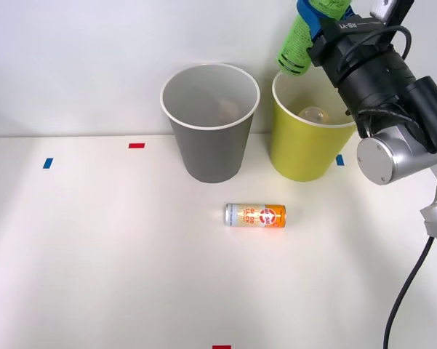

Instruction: Put cans in the gray bin, plastic bottles in the light green bin

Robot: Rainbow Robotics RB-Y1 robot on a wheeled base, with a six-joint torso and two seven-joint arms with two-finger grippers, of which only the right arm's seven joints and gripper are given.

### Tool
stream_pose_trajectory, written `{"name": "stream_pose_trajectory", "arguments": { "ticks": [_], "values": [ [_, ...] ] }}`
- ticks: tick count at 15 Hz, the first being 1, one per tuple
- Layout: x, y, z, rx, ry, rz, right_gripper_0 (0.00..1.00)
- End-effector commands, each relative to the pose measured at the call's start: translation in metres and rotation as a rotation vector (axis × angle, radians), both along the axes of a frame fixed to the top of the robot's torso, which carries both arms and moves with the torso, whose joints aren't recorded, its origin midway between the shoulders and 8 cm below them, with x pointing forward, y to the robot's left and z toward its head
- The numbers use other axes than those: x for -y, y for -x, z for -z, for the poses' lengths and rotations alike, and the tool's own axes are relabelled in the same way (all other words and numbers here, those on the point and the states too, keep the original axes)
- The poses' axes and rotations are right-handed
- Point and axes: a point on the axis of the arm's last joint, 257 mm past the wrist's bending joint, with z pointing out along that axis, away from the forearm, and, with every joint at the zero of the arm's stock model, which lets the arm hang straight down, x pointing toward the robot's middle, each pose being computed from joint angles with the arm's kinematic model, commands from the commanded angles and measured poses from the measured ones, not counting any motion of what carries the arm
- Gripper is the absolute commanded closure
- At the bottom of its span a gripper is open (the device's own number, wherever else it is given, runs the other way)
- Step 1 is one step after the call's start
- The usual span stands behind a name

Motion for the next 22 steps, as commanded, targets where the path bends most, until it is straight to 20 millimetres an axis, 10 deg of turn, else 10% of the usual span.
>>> {"name": "stream_pose_trajectory", "arguments": {
  "ticks": [1,9,15,22],
  "values": [
    [0.019,-0.012,0.003,-0.014,0.031,0.035,1.0],
    [0.032,-0.038,0.019,-0.061,0.049,0.078,0.97],
    [0.029,-0.038,0.021,-0.066,0.047,0.071,0.03],
    [0.024,-0.009,0.028,-0.021,0.128,0.075,0.01]
  ]
}}
